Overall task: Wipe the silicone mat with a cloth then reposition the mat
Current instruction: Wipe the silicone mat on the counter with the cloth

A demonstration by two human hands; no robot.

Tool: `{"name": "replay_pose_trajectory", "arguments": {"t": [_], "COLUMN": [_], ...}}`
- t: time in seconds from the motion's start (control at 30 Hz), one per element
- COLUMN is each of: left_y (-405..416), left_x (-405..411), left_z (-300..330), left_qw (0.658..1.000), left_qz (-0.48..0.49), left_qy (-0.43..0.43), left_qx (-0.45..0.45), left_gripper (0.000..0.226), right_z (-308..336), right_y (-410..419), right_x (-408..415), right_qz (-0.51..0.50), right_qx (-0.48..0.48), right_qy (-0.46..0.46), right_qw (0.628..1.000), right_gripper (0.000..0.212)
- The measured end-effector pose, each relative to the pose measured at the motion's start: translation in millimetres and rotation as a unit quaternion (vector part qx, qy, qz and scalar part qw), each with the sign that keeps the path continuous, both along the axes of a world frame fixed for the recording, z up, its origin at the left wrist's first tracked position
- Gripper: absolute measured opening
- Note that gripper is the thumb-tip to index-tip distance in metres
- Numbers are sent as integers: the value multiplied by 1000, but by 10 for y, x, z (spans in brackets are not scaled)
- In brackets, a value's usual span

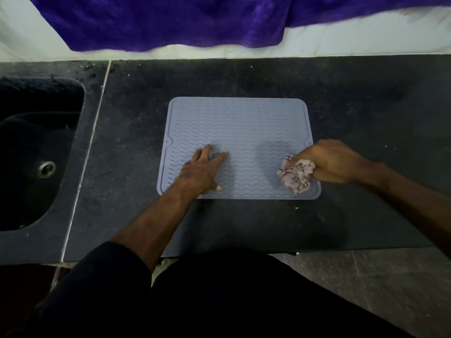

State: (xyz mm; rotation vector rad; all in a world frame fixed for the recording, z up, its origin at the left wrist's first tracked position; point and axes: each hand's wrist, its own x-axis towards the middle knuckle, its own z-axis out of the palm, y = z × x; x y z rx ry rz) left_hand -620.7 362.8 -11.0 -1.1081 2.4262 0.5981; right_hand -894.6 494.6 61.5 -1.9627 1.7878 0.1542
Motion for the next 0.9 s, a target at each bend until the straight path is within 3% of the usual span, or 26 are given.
{"name": "replay_pose_trajectory", "arguments": {"t": [0.17,0.47,0.67,0.9], "left_y": [-6,2,5,20], "left_x": [0,-10,-4,17], "left_z": [-25,-29,-20,-17], "left_qw": [1000,1000,1000,1000], "left_qz": [1,9,6,10], "left_qy": [1,-2,5,17], "left_qx": [3,4,4,10], "left_gripper": [102,103,102,100], "right_z": [-17,-335,-450,-314], "right_y": [-78,-95,-27,130], "right_x": [246,608,602,263], "right_qz": [-19,49,122,115], "right_qx": [-79,-78,-20,14], "right_qy": [-87,-73,3,27], "right_qw": [993,993,992,993], "right_gripper": [36,39,57,42]}}
